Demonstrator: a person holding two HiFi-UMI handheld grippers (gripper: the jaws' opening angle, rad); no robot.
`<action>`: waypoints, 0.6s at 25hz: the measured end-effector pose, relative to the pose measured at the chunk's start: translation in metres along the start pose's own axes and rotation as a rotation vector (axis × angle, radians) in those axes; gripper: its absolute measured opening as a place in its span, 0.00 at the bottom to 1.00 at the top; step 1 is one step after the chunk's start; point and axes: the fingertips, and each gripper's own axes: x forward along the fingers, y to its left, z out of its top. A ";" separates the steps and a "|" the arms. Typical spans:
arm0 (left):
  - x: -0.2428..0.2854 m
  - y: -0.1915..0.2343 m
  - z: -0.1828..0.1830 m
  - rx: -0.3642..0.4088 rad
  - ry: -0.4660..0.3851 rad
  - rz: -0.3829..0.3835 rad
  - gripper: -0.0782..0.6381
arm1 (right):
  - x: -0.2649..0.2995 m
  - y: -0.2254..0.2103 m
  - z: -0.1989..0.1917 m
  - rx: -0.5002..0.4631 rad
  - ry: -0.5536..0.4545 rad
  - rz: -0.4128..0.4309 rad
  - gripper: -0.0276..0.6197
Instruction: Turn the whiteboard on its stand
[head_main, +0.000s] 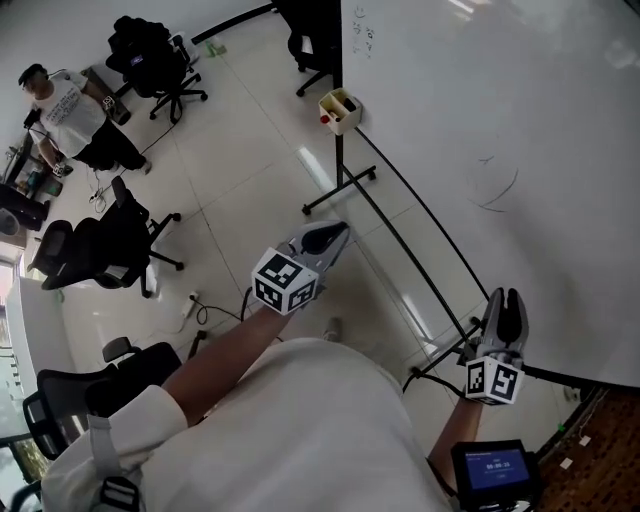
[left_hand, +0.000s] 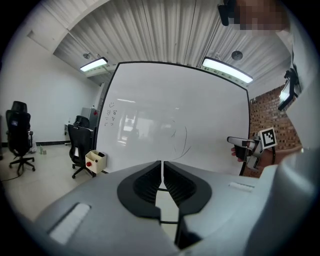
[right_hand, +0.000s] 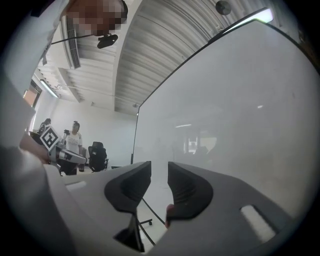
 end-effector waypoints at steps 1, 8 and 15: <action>-0.005 0.005 0.000 0.000 -0.002 -0.002 0.16 | 0.006 0.011 0.000 0.004 0.001 0.007 0.21; -0.052 0.053 0.017 -0.017 -0.035 0.012 0.16 | 0.041 0.090 0.021 -0.018 0.008 0.072 0.19; -0.068 0.076 0.019 -0.042 -0.054 0.047 0.16 | 0.064 0.121 0.031 -0.038 0.017 0.136 0.18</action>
